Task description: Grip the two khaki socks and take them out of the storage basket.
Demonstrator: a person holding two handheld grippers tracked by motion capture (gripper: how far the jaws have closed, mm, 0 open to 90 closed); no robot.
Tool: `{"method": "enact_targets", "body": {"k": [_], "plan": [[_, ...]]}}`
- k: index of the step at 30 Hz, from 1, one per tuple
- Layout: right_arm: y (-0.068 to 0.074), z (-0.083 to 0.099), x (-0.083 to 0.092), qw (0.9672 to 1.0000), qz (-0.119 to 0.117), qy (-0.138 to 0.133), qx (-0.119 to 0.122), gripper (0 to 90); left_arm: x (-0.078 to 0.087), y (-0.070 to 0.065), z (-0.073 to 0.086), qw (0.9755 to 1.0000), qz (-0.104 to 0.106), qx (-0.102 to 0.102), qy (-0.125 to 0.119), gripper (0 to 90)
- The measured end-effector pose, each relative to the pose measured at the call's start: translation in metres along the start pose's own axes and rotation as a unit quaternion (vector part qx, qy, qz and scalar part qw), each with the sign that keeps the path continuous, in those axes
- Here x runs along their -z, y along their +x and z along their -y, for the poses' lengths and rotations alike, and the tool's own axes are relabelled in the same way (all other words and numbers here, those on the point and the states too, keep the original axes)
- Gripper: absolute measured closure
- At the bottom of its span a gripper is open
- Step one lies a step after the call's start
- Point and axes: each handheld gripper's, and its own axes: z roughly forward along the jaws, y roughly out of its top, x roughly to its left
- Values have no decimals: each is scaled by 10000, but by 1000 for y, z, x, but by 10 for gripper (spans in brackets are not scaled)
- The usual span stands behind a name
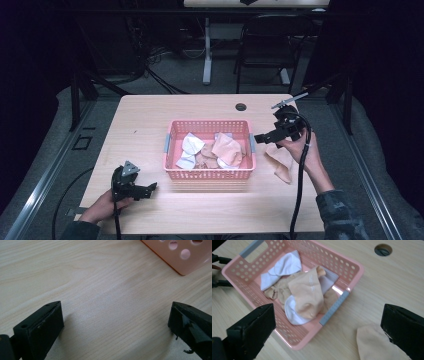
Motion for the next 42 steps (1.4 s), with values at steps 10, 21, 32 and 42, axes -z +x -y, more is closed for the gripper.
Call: {"method": "enact_targets", "body": {"k": [10, 21, 32, 42], "plan": [[27, -35, -33, 9986, -205, 286, 395, 17, 0, 0, 0, 10000, 1, 0, -2, 0], [39, -49, -80, 9957, -177, 745, 519, 106, 0, 0, 0, 10000, 2, 1, 1, 0], [30, -48, -114, 9921, -51, 1207, 327, 434, 0, 0, 0, 10000, 1, 0, -3, 0], [18, -41, -137, 9872, 3, 1586, 162, 522, 0, 0, 0, 10000, 2, 1, 1, 0]]}}
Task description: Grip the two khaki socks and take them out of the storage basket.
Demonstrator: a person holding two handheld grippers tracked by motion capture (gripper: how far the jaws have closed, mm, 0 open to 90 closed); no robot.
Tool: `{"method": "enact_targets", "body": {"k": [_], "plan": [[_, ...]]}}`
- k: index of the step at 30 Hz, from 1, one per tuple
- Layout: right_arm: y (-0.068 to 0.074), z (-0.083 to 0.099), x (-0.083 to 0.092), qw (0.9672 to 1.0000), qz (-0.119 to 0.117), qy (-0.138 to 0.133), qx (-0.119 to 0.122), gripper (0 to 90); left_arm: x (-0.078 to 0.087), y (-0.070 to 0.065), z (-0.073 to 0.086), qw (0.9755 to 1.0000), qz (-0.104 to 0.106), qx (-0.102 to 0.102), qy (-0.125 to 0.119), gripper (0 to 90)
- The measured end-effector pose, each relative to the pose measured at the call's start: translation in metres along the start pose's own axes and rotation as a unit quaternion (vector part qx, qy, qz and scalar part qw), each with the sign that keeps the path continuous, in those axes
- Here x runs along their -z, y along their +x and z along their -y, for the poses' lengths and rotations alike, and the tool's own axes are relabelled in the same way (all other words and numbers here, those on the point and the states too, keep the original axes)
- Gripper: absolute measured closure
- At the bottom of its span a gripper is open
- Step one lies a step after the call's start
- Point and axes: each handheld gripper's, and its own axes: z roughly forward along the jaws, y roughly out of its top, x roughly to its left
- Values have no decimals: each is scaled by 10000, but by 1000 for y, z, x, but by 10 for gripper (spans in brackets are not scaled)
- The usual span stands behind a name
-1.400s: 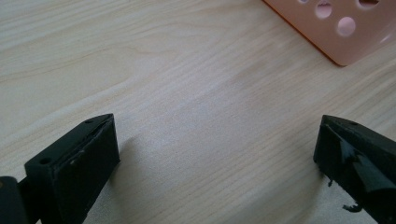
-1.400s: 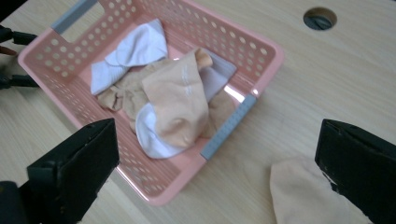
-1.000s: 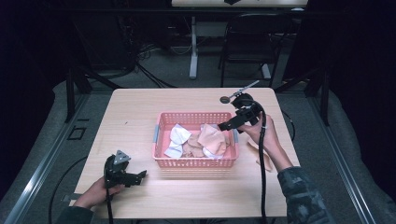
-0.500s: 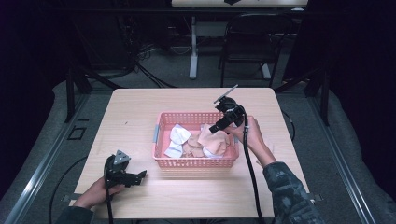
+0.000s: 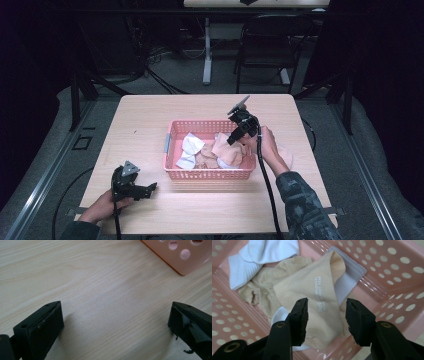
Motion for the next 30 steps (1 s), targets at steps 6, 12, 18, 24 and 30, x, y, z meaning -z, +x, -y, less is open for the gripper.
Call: {"method": "enact_targets", "body": {"k": [6, 12, 18, 24, 30], "plan": [[-3, 1, -5, 10000, -10, 47, -62, 522, 0, 0, 0, 10000, -1, 0, -1, 0], [-5, 2, -4, 9999, -2, 95, -42, 522, 0, 0, 0, 10000, -1, -2, -3, 0], [-4, 3, -12, 9997, 66, 224, -46, 615, 0, 0, 0, 10000, -1, 1, -2, 0], [-2, 3, -18, 9995, 28, 297, -100, 869, 0, 0, 0, 10000, -1, -2, -3, 0], [3, 4, -12, 9997, 4, 225, -122, 882, 0, 0, 0, 10000, -1, -1, -1, 0]]}}
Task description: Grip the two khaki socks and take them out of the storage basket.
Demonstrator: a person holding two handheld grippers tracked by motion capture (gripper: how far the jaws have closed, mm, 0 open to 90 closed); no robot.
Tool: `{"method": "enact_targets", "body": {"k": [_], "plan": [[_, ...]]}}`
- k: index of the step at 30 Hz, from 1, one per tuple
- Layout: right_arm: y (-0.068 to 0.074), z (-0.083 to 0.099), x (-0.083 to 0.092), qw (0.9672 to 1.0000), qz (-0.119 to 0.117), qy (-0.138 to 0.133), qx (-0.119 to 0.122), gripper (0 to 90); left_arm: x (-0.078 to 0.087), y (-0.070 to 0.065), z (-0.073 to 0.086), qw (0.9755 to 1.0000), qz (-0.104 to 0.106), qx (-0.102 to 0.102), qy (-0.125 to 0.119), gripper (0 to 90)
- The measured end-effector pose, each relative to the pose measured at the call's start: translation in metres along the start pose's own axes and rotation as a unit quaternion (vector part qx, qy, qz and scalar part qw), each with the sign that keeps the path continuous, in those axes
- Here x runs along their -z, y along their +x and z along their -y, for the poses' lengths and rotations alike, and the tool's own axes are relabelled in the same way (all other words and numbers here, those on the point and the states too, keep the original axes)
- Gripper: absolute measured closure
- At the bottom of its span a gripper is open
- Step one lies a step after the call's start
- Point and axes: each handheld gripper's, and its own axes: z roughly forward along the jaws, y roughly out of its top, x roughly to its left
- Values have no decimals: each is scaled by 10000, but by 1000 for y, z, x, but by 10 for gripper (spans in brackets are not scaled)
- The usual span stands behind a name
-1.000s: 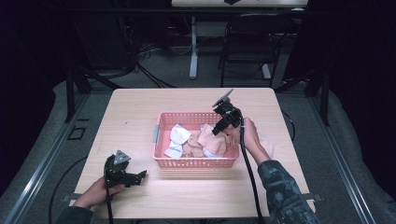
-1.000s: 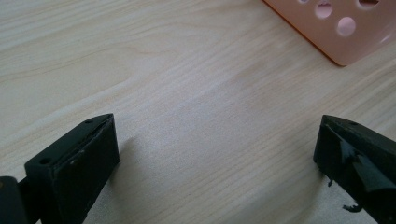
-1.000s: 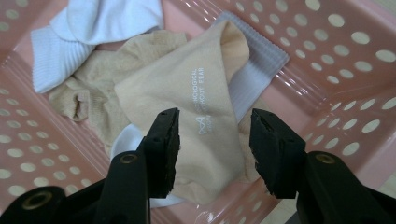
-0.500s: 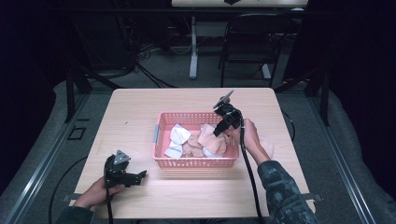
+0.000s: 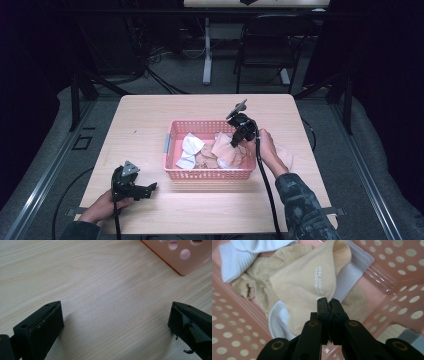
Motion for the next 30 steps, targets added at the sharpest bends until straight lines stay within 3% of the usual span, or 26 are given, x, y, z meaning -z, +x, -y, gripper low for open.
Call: {"method": "enact_targets", "body": {"k": [1, 7, 10, 30], "plan": [[-1, 0, 2, 9999, 16, 57, 106, 882, 0, 0, 0, 10000, -1, -4, -4, 0], [1, 3, 14, 9999, 41, 35, 152, 882, 0, 0, 0, 10000, 0, -1, -2, 0], [1, 3, 22, 9998, -57, -184, 105, 882, 0, 0, 0, 10000, 0, 0, 0, 0], [15, -2, 79, 9967, -155, -701, 380, 882, 0, 0, 0, 10000, -1, 2, -2, 0]]}}
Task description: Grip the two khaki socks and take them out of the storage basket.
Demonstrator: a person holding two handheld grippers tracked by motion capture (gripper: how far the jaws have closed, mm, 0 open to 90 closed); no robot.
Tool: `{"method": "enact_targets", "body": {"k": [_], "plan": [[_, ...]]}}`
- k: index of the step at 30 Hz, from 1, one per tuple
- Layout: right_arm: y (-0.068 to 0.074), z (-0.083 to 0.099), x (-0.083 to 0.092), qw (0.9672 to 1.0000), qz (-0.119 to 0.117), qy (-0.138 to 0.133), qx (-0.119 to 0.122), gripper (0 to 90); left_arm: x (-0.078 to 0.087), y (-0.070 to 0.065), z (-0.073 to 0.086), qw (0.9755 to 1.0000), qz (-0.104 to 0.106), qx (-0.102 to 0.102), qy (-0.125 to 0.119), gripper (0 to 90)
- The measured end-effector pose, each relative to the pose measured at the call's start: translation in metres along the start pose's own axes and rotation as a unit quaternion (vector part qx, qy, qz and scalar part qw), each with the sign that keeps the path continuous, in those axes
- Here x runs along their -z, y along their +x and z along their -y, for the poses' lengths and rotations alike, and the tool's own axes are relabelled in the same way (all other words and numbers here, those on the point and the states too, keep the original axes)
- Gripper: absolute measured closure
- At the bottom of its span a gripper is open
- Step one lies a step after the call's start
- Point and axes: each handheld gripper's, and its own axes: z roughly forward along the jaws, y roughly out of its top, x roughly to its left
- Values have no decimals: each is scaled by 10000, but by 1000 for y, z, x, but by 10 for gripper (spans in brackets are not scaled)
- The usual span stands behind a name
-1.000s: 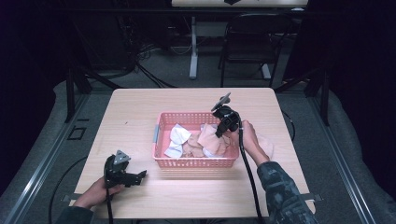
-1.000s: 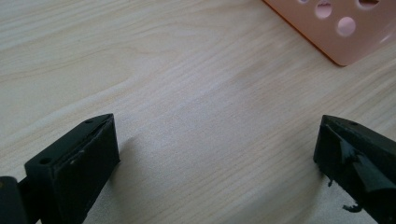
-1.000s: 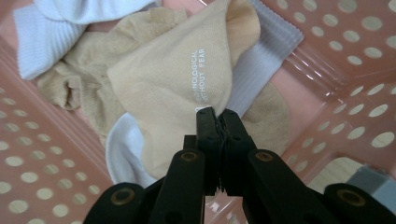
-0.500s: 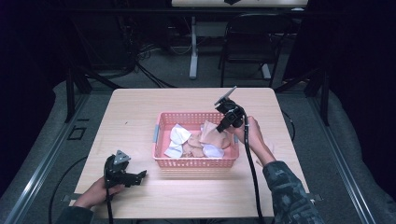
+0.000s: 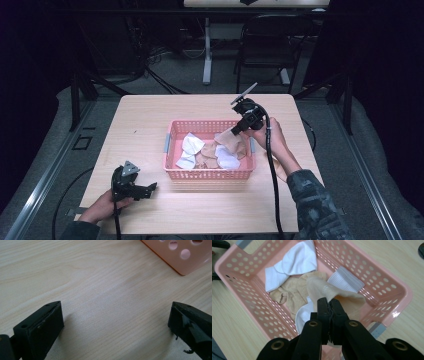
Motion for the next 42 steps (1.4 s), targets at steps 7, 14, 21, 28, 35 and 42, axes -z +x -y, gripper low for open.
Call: {"method": "enact_targets", "body": {"k": [7, 14, 21, 28, 35, 42], "plan": [[2, -3, 24, 9998, 12, -170, 62, 881, 0, 0, 0, 10000, -4, 0, 4, 1], [6, -7, 43, 9995, 101, -235, 186, 881, 0, 0, 0, 10000, 7, 14, -1, 0], [9, -7, 67, 9988, 186, -372, 242, 881, 0, 0, 0, 10000, 0, 0, 2, 0], [7, -1, 88, 9981, 334, -455, 253, 881, 0, 0, 0, 10000, 1, -2, 3, 0], [-1, 9, 109, 9971, 530, -520, 176, 881, 0, 0, 0, 10000, 0, 0, 1, 0], [-12, 23, 128, 9956, 686, -633, 43, 881, 0, 0, 0, 10000, 4, -1, 0, 0]]}}
